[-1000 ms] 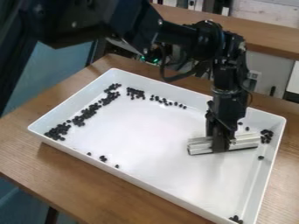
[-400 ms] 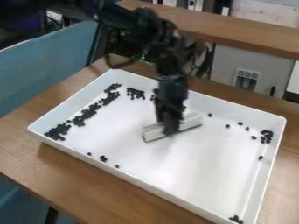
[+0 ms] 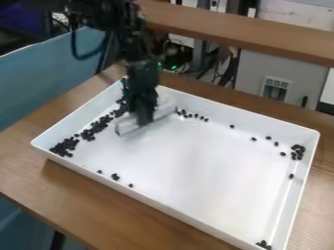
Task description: Sweep into pile
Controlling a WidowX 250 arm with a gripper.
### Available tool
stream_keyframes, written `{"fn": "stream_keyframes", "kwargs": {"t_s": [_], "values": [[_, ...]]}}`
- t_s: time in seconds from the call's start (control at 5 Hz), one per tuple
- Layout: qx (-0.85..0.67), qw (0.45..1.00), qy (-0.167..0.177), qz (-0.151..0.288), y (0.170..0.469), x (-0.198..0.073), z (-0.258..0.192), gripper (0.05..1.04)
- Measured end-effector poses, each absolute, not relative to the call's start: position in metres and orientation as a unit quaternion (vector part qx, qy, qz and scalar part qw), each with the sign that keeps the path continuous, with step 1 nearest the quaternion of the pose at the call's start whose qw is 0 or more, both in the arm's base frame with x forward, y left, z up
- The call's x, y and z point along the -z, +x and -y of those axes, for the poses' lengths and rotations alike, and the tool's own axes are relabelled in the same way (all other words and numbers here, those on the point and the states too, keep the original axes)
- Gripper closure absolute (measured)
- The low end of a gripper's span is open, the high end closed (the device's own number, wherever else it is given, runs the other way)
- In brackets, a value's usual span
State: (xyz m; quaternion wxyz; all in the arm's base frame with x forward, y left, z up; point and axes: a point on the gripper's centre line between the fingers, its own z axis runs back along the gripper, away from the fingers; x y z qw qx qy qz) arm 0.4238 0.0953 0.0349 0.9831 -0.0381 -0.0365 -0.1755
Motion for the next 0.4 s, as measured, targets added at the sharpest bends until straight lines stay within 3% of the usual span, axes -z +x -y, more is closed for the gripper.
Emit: {"fn": "stream_keyframes", "kwargs": {"t_s": [0.4], "values": [[0.178,0.982,-0.041,0.041,0.4291,-0.0412,-0.1070,0.703]]}}
